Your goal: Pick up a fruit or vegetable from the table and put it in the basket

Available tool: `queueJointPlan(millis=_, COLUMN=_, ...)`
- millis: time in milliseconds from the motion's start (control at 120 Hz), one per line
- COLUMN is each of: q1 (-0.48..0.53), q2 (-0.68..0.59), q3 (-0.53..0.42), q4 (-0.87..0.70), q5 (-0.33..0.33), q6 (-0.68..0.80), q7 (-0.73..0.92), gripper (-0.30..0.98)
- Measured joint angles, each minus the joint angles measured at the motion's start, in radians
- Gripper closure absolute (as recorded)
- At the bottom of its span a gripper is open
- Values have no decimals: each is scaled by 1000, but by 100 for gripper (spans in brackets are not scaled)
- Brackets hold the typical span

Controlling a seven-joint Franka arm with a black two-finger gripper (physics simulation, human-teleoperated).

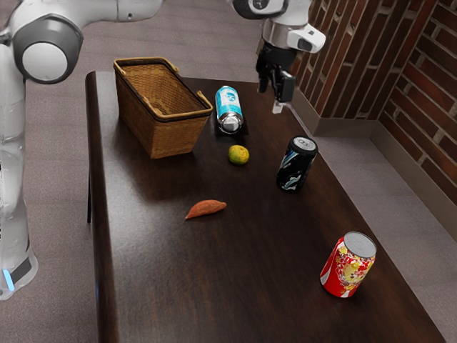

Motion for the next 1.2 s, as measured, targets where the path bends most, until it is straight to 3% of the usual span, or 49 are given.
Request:
queueJointPlan(millis=100, q1=64, q2=33, q3=1, q4=12, q5=7, q6=6, q7=2, gripper=0)
queueJointPlan(millis=333, q1=52, q2=66, q3=-1, q4=32, q5=19, q6=22, q7=40, gripper=0)
queueJointPlan(millis=567, q1=45, q2=0, q3=-31, q4=-222, q5=27, q6=205, q7=164, gripper=0)
queueJointPlan(millis=817, q1=77, q2=25, q3=-23, q4=-281, q5=29, q6=342, q7=287, gripper=0)
queueJointPlan(millis=1017, q1=155, q2=54, q3=-23, q4=-282, q5=30, q6=384, q7=358, gripper=0)
queueJointPlan(millis=1200, q1=156, q2=70, q3=-25, q4=-308, q5=30, q6=415, q7=405, gripper=0)
